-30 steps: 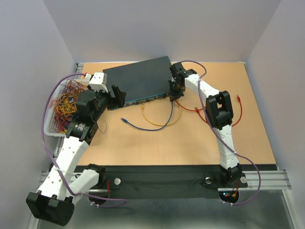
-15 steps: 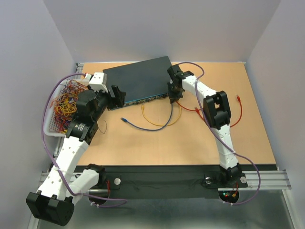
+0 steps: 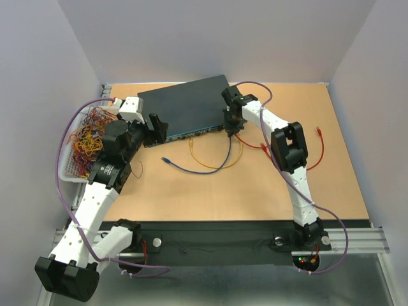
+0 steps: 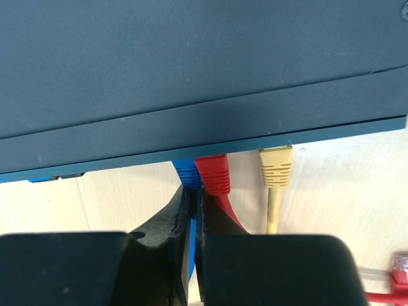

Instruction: Insert the plug into the switch port

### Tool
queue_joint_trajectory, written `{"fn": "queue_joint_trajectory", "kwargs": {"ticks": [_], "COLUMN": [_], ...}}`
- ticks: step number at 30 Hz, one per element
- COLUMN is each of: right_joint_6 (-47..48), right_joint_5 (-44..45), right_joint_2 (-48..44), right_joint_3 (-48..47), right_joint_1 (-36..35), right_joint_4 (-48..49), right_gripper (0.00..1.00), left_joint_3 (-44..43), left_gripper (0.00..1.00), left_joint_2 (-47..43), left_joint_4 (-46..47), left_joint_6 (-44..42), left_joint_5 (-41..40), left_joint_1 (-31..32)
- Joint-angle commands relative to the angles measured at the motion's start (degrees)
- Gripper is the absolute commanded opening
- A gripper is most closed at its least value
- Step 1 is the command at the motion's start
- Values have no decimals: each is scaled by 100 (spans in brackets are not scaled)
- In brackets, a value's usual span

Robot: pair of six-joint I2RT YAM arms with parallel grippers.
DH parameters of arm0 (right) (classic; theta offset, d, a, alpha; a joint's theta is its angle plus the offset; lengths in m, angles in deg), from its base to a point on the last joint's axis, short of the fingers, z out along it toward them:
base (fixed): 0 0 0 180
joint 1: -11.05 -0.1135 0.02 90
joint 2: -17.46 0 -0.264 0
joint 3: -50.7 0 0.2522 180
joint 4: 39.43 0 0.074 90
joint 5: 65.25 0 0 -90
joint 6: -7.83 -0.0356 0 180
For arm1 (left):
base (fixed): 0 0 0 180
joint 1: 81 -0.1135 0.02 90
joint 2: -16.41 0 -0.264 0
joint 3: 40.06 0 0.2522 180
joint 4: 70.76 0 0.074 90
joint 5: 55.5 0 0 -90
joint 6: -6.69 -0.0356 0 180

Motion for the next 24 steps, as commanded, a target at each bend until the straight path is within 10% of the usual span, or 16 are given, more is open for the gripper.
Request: {"fn": "queue_joint_trajectory", "kwargs": {"ticks": [1, 24], "right_joint_6": [3, -85], "right_joint_5": [818, 528], "right_joint_2": [29, 899], "right_joint_3": [-547, -1487], "right_joint_1": [176, 484], "right_joint_4": [922, 1142], "right_gripper": [1, 1], "left_joint_3": [99, 91], "left_gripper": [87, 87], "left_joint_2": [-124, -36], "left_joint_4": [179, 144], "left_joint_6": [-106, -133], "left_joint_5": [-46, -117], "left_joint_1": [36, 89]}}
